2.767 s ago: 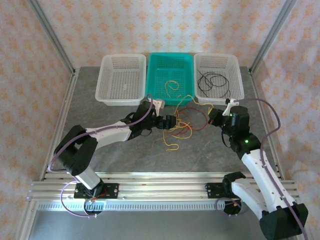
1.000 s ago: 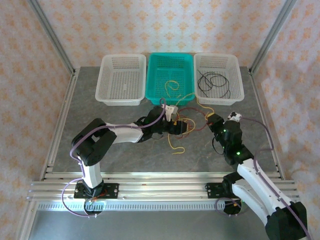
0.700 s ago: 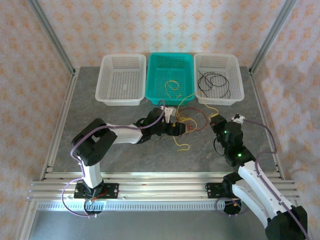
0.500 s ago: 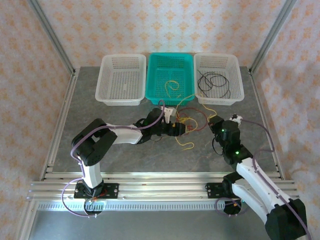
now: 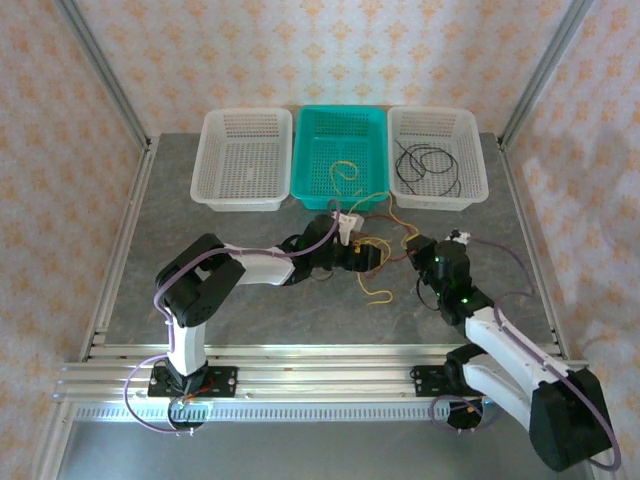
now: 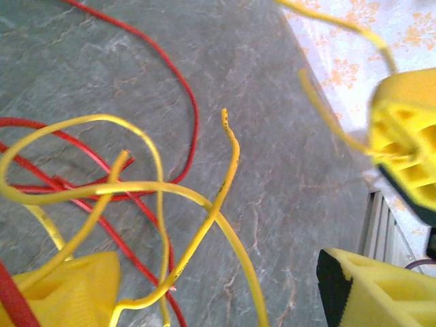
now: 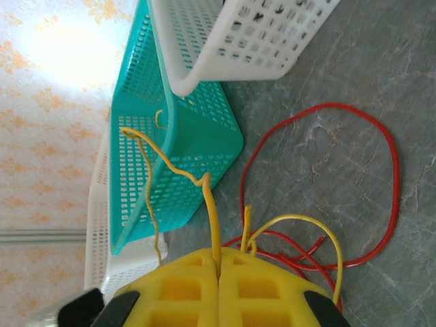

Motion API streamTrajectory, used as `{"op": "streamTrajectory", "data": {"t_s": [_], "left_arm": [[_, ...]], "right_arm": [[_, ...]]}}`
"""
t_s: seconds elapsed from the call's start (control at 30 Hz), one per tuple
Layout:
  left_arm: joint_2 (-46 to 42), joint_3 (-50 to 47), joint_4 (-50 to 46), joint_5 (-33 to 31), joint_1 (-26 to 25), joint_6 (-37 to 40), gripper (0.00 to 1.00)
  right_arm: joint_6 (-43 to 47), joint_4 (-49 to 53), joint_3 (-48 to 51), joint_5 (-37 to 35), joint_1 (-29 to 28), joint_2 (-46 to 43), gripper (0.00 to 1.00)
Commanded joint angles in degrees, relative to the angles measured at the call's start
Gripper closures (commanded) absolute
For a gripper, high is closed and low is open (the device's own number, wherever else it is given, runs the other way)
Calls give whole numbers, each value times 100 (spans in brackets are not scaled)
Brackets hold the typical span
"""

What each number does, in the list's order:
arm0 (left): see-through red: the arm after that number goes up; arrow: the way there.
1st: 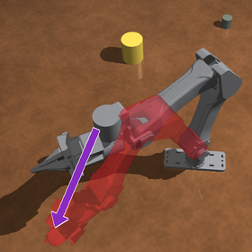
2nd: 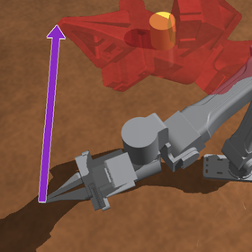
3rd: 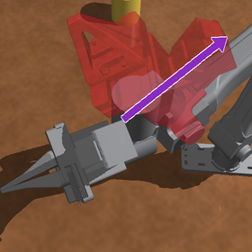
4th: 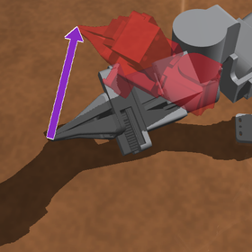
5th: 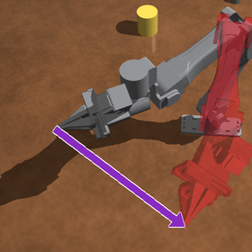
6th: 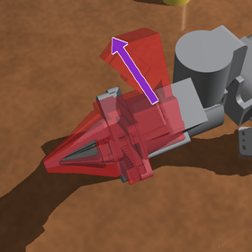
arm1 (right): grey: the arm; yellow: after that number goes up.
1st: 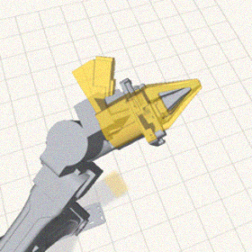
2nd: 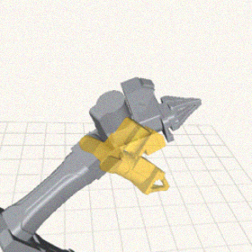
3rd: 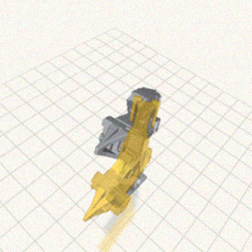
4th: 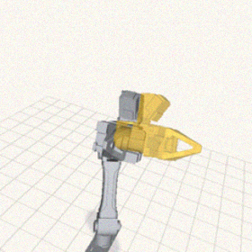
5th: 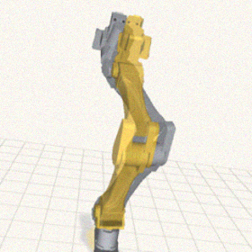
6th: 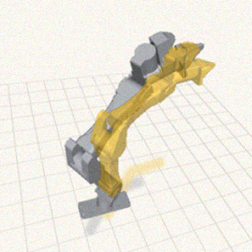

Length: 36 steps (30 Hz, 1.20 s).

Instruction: Untangle the cables

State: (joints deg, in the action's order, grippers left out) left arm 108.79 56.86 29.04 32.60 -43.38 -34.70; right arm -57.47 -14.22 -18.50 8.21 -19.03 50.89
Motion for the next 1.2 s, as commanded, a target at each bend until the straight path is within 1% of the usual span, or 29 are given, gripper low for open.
{"op": "streamTrajectory", "data": {"t_s": [0.0, 0.03, 0.2, 0.33, 0.47, 0.5, 0.6, 0.67, 0.73, 0.8, 0.87, 1.03, 1.17], "left_arm": [[18, 162, 155, 62, -59, -46, 23], [176, 161, 163, 62, -70, -50, 23], [197, 160, 157, 62, -87, -54, 23], [145, 134, 133, 14, -92, -36, 23], [94, 81, 85, -90, -85, 5, 23], [-42, 60, 65, -119, -90, 19, 23], [-294, -79, 49, -248, -91, 51, 23], [-547, -205, 28, -312, -84, 77, 22], [-818, -350, -28, -401, -87, 77, 18], [-1084, -461, -185, -538, -90, 289, 14], [-1357, -617, -343, -689, -92, 355, 11], [-2156, -1097, -723, -1355, -86, 463, 7], [-2751, -1418, -979, -1798, -81, 510, 7]], "right_arm": [[-169, -564, 39, 260, -73, 187, 100], [-200, -622, 47, 308, -86, 252, 100], [-294, -993, 66, 527, -114, 506, 100], [-348, -1337, -63, 922, -129, 903, 100], [-464, -1575, -121, 1060, -133, 1111, 100], [-469, -1575, -152, 1045, -128, 1119, 100], [-506, -1552, -223, 861, -128, 996, 100], [-511, -1452, -287, 635, -128, 858, 100], [-494, -1358, -344, 456, -128, 751, 100], [-486, -1315, -395, 336, -128, 666, 100], [-458, -1250, -446, 241, -128, 590, 100], [-282, -847, -655, -163, -128, 315, 100], [-96, -361, -920, -491, -129, 132, 100]]}}
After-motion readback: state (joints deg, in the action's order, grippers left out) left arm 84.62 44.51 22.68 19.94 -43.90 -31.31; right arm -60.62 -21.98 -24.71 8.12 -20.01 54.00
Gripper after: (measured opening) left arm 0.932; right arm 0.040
